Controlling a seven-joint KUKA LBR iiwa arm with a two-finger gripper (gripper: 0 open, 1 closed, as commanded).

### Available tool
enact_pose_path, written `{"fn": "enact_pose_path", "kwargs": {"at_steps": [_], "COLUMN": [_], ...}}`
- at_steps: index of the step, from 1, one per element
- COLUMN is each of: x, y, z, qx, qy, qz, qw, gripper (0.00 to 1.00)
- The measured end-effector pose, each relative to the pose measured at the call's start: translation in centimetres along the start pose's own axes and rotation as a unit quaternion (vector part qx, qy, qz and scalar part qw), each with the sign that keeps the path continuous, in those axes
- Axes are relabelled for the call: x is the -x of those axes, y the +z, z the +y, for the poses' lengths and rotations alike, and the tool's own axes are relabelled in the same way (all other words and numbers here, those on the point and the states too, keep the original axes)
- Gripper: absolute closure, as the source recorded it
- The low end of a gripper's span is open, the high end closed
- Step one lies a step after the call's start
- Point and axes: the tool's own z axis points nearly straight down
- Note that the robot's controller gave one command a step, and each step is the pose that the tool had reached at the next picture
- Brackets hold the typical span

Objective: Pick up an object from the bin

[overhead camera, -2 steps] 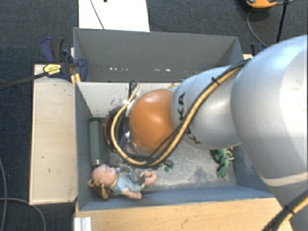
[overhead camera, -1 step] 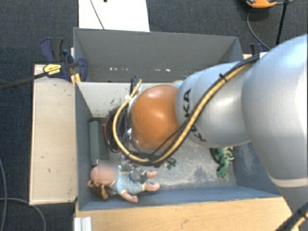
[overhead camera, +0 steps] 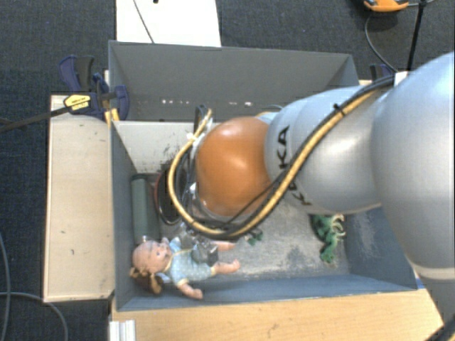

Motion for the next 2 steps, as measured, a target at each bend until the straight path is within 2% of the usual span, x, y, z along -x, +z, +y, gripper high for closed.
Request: {"fn": "enact_pose_path", "kwargs": {"at_steps": [1, 2], "x": [0.11, -0.05], "y": [-0.66, -1.30], "z": [-0.06, 0.01], "qx": [-0.001, 0.001], "qy": [0.000, 0.002], "qz": [-0.0025, 0.0011], "qw": [1.0000, 1.0000], "gripper": [1.00, 1.00]}}
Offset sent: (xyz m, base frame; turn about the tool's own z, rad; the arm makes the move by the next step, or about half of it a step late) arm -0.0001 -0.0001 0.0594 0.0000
